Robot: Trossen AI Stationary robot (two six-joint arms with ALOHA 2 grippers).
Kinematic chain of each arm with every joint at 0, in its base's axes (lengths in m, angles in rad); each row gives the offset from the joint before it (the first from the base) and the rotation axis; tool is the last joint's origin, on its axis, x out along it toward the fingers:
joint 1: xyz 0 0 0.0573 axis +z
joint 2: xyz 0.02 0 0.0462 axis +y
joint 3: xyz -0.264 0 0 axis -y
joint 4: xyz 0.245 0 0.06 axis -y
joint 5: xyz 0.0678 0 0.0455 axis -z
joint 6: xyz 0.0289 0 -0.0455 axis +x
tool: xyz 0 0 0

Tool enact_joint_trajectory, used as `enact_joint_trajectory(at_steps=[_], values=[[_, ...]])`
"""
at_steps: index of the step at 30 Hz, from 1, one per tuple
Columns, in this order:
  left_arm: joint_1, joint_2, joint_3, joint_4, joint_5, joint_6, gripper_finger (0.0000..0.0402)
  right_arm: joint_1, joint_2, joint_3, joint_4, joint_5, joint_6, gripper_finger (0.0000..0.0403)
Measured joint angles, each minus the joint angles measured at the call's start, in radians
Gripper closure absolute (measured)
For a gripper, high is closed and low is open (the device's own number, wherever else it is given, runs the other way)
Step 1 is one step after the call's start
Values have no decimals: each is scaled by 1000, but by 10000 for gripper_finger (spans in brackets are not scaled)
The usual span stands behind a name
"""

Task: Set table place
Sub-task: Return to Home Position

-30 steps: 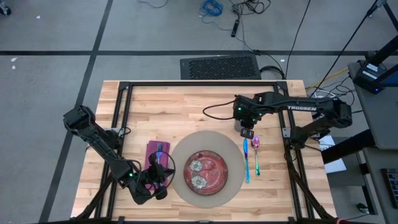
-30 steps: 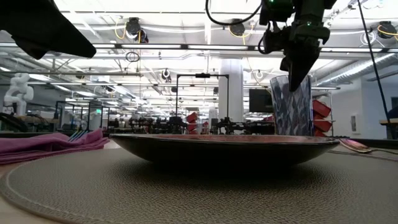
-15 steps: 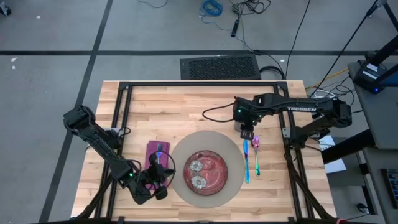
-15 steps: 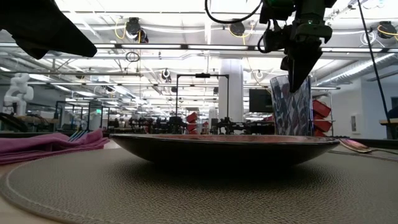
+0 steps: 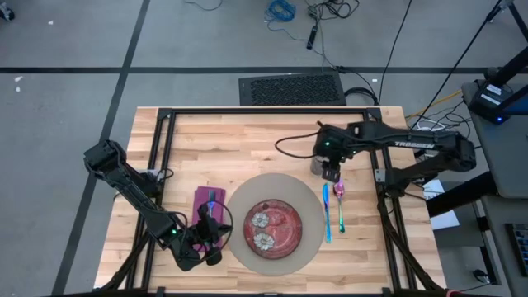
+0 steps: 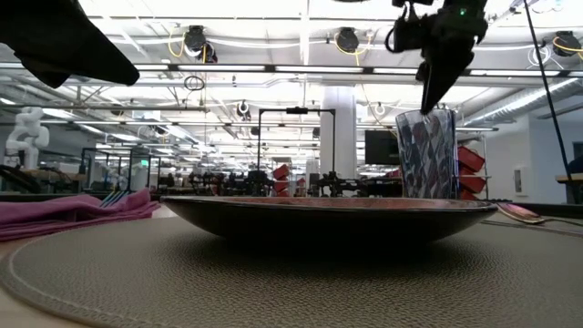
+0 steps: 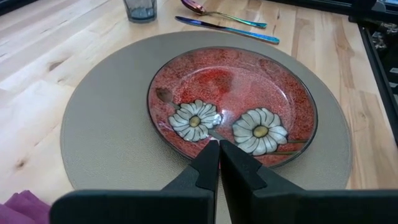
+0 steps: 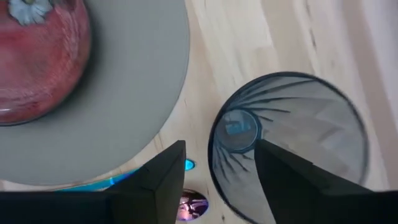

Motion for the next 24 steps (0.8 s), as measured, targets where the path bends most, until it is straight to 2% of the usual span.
enact_joint_trajectory(at_steps=[8, 12, 15, 18, 21, 24], values=[[0, 0, 0, 1, 0, 0, 402, 9, -92, 56, -27, 7, 28, 222], [0, 0, 0, 0, 0, 8, 402, 32, -139, 101, -60, 59, 30, 222], [3, -3, 1, -11, -14, 88, 402, 54, -176, 156, -92, 112, 33, 222], [5, -26, 18, -90, -140, 136, 402, 89, -225, 226, -118, 180, 45, 222], [8, -87, 29, -241, -312, 119, 402, 145, -285, 304, -176, 262, 72, 222], [8, -173, 29, -370, -421, 82, 402, 222, -359, 367, -266, 335, 157, 222]])
